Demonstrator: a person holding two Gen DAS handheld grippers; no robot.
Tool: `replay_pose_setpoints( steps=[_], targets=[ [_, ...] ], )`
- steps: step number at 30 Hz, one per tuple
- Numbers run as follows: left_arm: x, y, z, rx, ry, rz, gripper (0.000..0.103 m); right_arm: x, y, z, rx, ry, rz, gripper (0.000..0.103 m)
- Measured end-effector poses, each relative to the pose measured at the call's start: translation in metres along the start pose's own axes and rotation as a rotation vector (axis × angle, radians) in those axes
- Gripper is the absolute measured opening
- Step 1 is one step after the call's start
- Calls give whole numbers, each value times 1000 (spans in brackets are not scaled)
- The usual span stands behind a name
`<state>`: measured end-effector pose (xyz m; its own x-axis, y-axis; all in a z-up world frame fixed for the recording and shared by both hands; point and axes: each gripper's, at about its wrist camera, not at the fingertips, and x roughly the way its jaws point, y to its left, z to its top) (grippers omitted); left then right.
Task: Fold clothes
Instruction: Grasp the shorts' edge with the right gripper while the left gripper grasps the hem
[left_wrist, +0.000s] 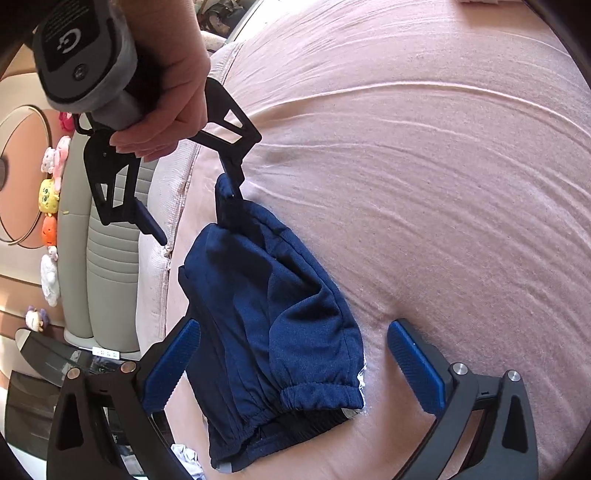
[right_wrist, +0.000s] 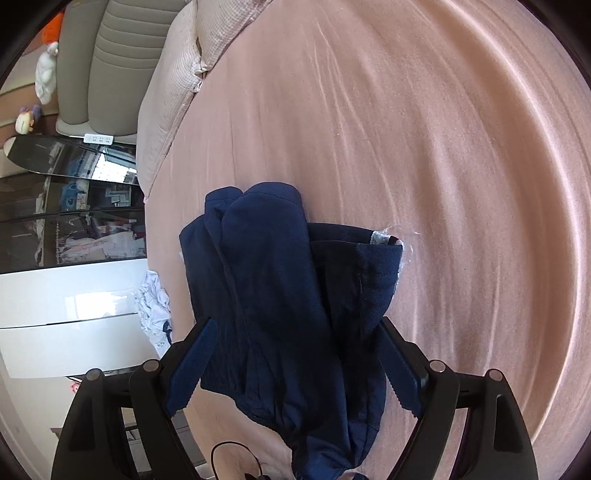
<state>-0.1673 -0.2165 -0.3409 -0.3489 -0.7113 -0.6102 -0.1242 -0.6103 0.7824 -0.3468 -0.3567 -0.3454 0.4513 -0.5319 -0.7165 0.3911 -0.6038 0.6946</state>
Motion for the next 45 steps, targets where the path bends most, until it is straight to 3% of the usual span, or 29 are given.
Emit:
replay_pose_setpoints(
  steps=[10, 13, 15, 18, 20, 22, 23, 25, 30, 32, 35, 45],
  targets=[
    [14, 7, 15, -9, 25, 34, 103, 1, 0, 3, 8, -12, -93, 82],
    [14, 10, 11, -25, 17, 25, 103, 0, -5, -1, 60, -53, -163, 59],
    [15, 14, 9, -42, 22, 11, 103, 1, -1, -3, 25, -50, -201, 54],
    [16, 16, 3, -35, 26, 10, 103, -1, -2, -4, 23, -56, -238, 34],
    [16, 17, -2, -35, 22, -4, 96, -4, -7, -5, 49, -65, -255, 16],
    [16, 20, -6, -47, 13, -31, 85, -7, -11, -5, 71, -77, -239, 7],
    [15, 20, -8, -51, 10, -41, 74, -8, -13, -4, 81, -84, -224, 7],
    [16, 20, -11, -54, 1, -53, 64, -11, -12, -4, 80, -98, -226, 6],
    [13, 21, -15, -61, -21, -67, 60, -11, 1, -3, 34, -100, -239, 5],
    [12, 25, -17, -79, -28, -82, 40, -12, 5, -3, 36, -102, -234, 5],
    [11, 30, -19, -97, -44, -118, 25, -15, 12, -2, 32, -111, -256, 5],
    [5, 32, -23, -90, -72, -183, 15, -16, 26, -5, 9, -104, -305, 4]
  ],
)
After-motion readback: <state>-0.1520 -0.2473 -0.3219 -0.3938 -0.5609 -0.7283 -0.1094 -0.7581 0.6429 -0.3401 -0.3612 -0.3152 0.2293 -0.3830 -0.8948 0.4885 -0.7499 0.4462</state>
